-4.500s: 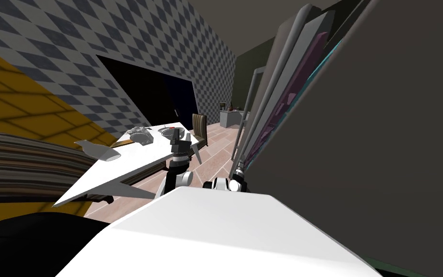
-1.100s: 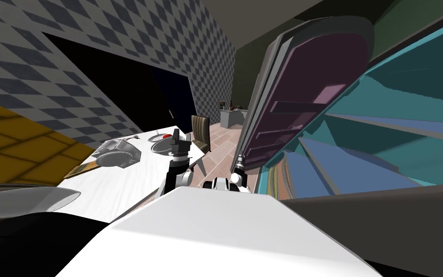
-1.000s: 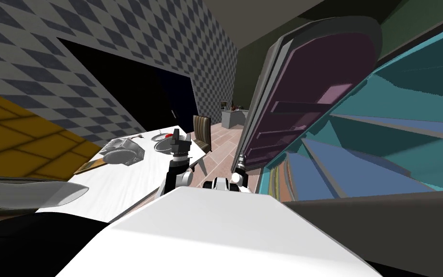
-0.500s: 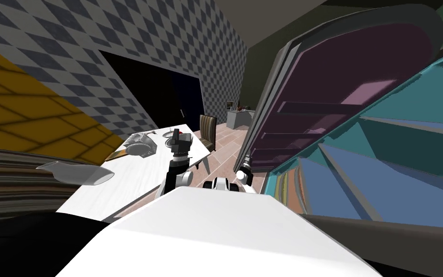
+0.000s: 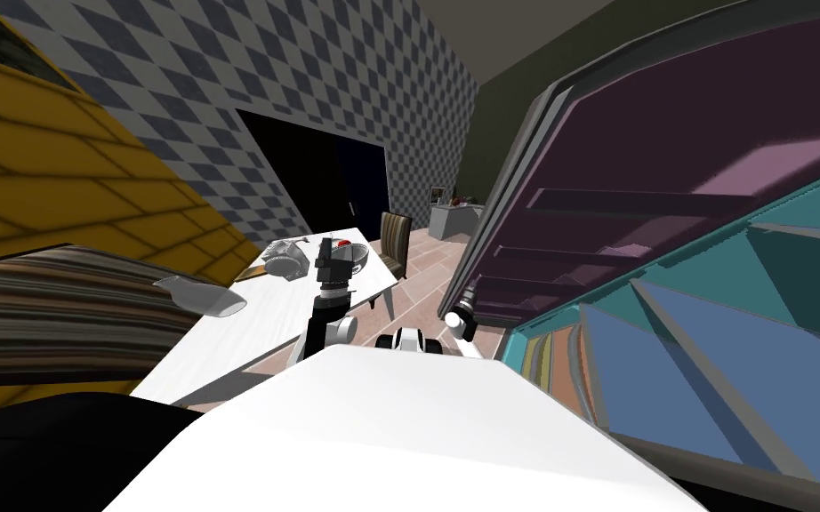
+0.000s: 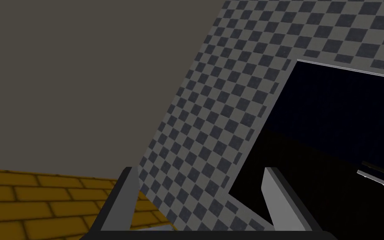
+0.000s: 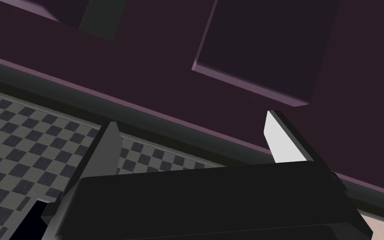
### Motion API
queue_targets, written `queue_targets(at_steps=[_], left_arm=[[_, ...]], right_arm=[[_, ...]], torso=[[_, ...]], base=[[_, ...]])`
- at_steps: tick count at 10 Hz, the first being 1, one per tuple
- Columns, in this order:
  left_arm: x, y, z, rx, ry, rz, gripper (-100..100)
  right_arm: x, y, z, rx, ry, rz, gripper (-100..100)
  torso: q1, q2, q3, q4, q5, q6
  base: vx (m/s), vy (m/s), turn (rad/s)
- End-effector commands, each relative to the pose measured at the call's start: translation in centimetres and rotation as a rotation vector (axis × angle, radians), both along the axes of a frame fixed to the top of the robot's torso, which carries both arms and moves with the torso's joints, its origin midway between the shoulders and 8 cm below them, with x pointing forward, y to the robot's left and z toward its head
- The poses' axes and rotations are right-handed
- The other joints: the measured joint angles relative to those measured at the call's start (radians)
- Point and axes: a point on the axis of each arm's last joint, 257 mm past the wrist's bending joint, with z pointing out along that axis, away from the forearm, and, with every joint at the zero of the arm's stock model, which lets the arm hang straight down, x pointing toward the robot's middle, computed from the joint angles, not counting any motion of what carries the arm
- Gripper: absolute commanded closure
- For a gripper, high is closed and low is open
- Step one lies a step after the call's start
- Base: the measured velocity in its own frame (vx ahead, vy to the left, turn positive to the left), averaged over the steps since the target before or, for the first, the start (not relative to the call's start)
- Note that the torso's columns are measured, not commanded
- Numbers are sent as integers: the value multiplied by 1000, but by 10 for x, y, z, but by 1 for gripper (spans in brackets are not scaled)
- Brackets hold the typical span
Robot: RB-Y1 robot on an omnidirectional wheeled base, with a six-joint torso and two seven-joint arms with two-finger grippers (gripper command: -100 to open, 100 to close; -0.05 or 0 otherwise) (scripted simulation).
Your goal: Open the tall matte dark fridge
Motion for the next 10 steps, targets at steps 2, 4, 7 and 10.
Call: queue_targets(at_steps=[2,4,7,10], left_arm=[[0,0,0,0,0,0,0],[0,0,0,0,0,0,0],[0,0,0,0,0,0,0],[0,0,0,0,0,0,0]], right_arm=[[-14,-47,2,29,-26,-100,-100],[-21,-70,3,42,-39,-149,-100],[-39,-110,3,68,-64,-239,-100],[-52,-135,4,79,-80,-298,-100]], torso=[[0,0,0,0,0,0],[0,0,0,0,0,0],[0,0,0,0,0,0],[0,0,0,0,0,-1]], base=[[-2,18,151],[-3,16,167],[0,24,218],[-1,16,149]])
